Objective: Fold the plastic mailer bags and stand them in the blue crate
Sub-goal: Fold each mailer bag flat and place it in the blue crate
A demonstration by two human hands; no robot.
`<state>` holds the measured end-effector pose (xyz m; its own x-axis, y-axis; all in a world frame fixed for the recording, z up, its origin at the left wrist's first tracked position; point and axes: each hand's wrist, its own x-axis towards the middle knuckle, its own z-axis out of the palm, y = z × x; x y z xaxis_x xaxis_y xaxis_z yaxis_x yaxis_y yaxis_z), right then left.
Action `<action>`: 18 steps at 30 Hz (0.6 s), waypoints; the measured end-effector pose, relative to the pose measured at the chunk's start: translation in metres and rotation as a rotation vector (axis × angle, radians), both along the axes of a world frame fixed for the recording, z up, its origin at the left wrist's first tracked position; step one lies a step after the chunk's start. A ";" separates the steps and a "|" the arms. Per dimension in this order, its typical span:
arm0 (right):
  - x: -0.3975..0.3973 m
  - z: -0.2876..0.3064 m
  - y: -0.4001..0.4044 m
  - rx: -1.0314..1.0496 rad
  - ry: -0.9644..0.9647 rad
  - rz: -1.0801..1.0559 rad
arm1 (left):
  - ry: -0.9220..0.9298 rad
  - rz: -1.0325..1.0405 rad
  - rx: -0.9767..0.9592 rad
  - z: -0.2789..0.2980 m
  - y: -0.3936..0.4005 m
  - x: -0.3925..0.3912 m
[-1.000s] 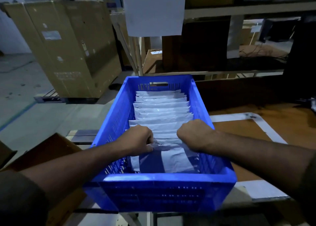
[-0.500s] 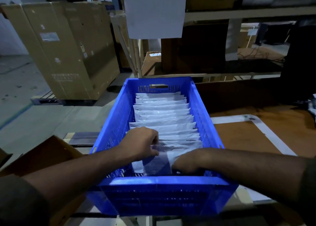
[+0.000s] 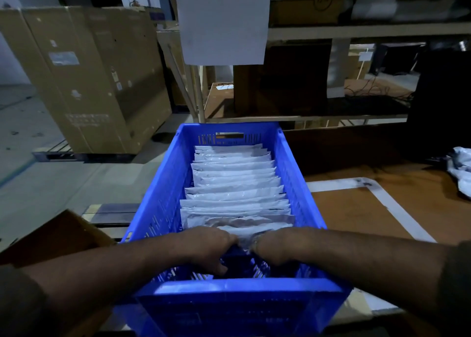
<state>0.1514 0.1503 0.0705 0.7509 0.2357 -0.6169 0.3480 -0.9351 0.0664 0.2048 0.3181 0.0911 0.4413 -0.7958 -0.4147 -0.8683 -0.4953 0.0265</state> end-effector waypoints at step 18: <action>0.005 0.022 -0.012 0.009 -0.098 -0.065 | -0.100 0.031 -0.065 0.007 0.001 0.009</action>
